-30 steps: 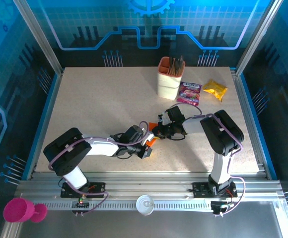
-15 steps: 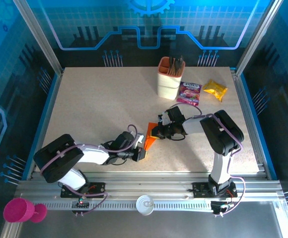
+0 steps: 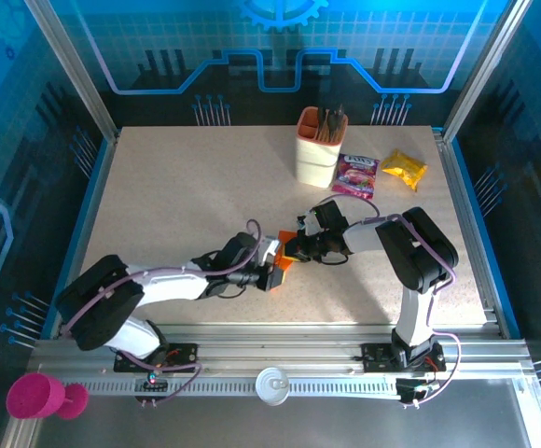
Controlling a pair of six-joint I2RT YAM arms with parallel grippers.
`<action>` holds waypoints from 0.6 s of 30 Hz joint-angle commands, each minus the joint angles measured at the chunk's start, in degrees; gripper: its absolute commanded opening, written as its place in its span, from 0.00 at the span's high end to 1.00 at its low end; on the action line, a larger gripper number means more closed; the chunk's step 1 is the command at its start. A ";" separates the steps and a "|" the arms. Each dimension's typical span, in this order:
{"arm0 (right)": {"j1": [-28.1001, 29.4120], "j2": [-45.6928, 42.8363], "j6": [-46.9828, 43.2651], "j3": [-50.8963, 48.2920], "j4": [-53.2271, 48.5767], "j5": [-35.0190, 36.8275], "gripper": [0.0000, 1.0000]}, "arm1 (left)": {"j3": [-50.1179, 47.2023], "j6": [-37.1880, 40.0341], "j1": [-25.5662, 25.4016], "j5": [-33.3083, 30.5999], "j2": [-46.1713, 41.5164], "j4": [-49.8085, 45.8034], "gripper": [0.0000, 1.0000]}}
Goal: Fold a paper plane with a square sheet of paper (pick it up from the middle)
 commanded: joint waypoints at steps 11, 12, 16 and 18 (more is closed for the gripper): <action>0.09 8.50 -0.50 -6.37 -13.92 15.34 1.00 | 1.76 4.65 3.48 3.25 10.02 2.38 1.00; 0.03 8.46 -0.49 -6.29 -13.91 15.24 1.00 | 1.18 4.76 3.78 3.23 10.09 2.48 1.00; 0.00 8.17 -0.78 -5.54 -14.24 14.66 1.00 | -0.54 4.76 4.23 3.14 10.98 3.28 1.00; 0.01 7.70 -0.93 -4.91 -14.90 14.57 1.00 | -1.43 4.65 4.41 2.73 11.44 3.85 1.00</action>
